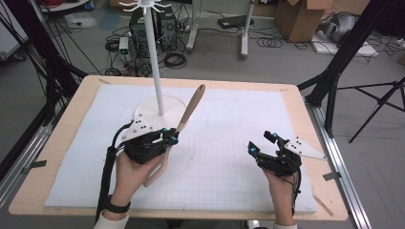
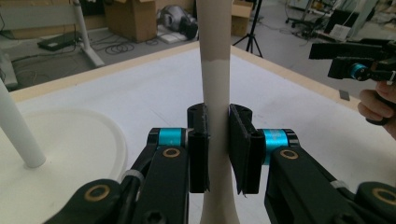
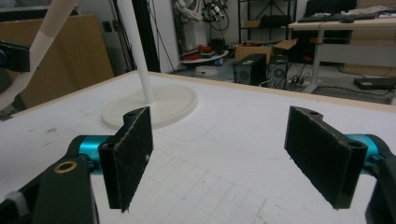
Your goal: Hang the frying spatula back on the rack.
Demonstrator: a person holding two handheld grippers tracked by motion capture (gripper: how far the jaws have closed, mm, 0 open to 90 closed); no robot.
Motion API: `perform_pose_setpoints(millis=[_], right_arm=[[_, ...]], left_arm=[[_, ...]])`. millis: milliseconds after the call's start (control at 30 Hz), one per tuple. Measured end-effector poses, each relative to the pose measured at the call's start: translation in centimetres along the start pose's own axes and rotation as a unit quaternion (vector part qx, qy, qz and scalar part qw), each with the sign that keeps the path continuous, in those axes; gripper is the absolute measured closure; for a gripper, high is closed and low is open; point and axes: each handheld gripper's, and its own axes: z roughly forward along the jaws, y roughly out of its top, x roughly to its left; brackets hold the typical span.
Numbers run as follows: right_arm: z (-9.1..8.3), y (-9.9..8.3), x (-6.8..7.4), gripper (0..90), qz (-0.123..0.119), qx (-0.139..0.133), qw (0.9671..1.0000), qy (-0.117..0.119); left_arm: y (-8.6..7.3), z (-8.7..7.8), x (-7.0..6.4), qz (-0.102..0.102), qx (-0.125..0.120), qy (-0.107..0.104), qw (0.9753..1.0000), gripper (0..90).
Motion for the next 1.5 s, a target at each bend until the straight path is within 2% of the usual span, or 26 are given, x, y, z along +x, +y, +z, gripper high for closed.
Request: perform_pose_setpoints(millis=[100, 133, 167, 200, 233, 300, 333, 367, 400, 600, 733, 900, 967, 1067, 1200, 1400, 1500], right_arm=[[0.0, 0.4, 0.3, 22.4, 0.005, -0.004, 1.0000, 0.004], [-0.1, 0.5, 0.4, 22.4, 0.007, -0.005, 0.9999, 0.006], [-0.1, 0.6, 0.5, 22.4, 0.007, -0.010, 0.9999, 0.011], [-0.1, 0.8, 0.7, 22.3, 0.010, -0.014, 0.9998, 0.014], [-0.1, 0.9, 0.8, 22.3, 0.012, -0.015, 0.9997, 0.017], [0.0, 1.3, 1.2, 22.3, 0.012, -0.019, 0.9995, 0.021], [0.1, 1.5, 1.4, 22.4, 0.009, -0.019, 0.9995, 0.025], [0.1, 1.5, 1.4, 22.4, 0.009, -0.019, 0.9995, 0.025], [0.2, 1.9, 2.0, 22.4, 0.009, -0.020, 0.9992, 0.032], [0.9, 3.4, 3.5, 24.6, 0.010, -0.028, 0.9983, 0.051], [1.4, 4.6, 4.6, 27.2, 0.009, -0.035, 0.9975, 0.060], [2.1, 5.7, 5.8, 29.1, 0.007, -0.041, 0.9962, 0.076], [2.7, 6.6, 6.7, 31.9, 0.009, -0.047, 0.9946, 0.092], [3.6, 7.4, 7.9, 33.2, 0.009, -0.048, 0.9930, 0.107], [4.8, 8.2, 9.4, 37.0, -0.003, -0.049, 0.9925, 0.113], [6.4, 9.1, 11.1, 39.5, 0.010, -0.048, 0.9927, 0.111], [6.6, 9.3, 11.6, 39.8, 0.009, -0.050, 0.9930, 0.106]], left_arm=[[-0.1, -0.2, -0.2, 0.005, -0.022, 0.001, 0.9998, 77.8], [-0.2, -0.4, -0.3, 0.011, -0.036, 0.007, 0.9993, 77.8], [-0.2, -0.4, -0.3, 0.011, -0.036, 0.007, 0.9993, 77.8], [-0.5, -0.7, -0.8, 0.021, -0.062, 0.017, 0.9977, 77.8], [-0.6, -0.9, -1.0, 0.030, -0.077, 0.021, 0.9963, 77.8], [-0.6, -0.9, -1.1, 0.034, -0.085, 0.025, 0.9955, 77.8], [-0.8, -1.0, -1.5, 0.043, -0.098, 0.037, 0.9936, 77.8], [-0.8, -1.0, -1.5, 0.043, -0.098, 0.037, 0.9936, 77.8], [-0.9, -1.1, -1.7, 0.046, -0.108, 0.041, 0.9922, 77.8], [-1.2, -0.6, -2.6, 0.063, -0.124, 0.056, 0.9887, 77.8], [-1.4, -0.2, -3.4, 0.083, -0.136, 0.076, 0.9843, 77.8], [-1.4, 0.2, -3.9, 0.084, -0.143, 0.079, 0.9829, 77.7], [-1.5, 0.5, -4.3, 0.092, -0.148, 0.086, 0.9810, 77.8], [-1.6, 0.8, -4.7, 0.095, -0.149, 0.088, 0.9803, 77.7], [-1.7, 1.1, -5.1, 0.097, -0.153, 0.093, 0.9791, 77.7], [-1.8, 1.3, -5.6, 0.108, -0.160, 0.101, 0.9759, 77.7], [-1.8, 1.3, -5.7, 0.110, -0.163, 0.101, 0.9752, 77.7]])
